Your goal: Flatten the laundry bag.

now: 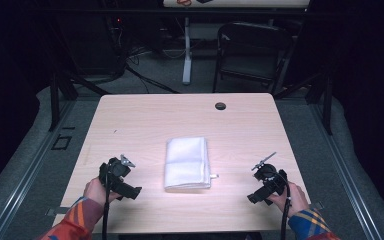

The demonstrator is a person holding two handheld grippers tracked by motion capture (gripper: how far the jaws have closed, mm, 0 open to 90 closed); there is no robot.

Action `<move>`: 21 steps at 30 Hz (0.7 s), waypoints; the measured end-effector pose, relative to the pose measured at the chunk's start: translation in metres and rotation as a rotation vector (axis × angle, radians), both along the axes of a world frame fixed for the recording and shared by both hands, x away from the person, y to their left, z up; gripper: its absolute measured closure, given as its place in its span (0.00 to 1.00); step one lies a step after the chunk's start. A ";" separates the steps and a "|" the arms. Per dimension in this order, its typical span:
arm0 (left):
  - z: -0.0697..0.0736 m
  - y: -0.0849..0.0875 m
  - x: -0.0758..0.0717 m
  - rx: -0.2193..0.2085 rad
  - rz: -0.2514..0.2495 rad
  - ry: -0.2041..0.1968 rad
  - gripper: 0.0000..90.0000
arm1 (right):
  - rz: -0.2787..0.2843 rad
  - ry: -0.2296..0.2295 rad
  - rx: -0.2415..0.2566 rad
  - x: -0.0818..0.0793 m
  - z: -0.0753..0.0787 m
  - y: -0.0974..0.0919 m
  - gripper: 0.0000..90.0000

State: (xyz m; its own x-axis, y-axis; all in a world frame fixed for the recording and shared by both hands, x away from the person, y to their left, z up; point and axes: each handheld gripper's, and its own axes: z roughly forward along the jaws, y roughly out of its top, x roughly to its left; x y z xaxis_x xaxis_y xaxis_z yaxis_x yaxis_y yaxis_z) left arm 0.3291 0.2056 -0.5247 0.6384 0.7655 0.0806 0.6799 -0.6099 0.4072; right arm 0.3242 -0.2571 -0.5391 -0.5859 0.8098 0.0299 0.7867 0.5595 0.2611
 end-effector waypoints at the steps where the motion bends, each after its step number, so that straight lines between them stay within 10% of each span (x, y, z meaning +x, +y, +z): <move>1: 0.000 -0.001 0.000 0.001 -0.004 0.002 0.00 | 0.000 0.001 -0.008 0.000 0.000 0.000 0.00; 21: 0.012 -0.020 0.000 -0.065 -0.071 -0.029 0.00 | 0.025 -0.011 0.068 -0.001 0.004 0.008 0.00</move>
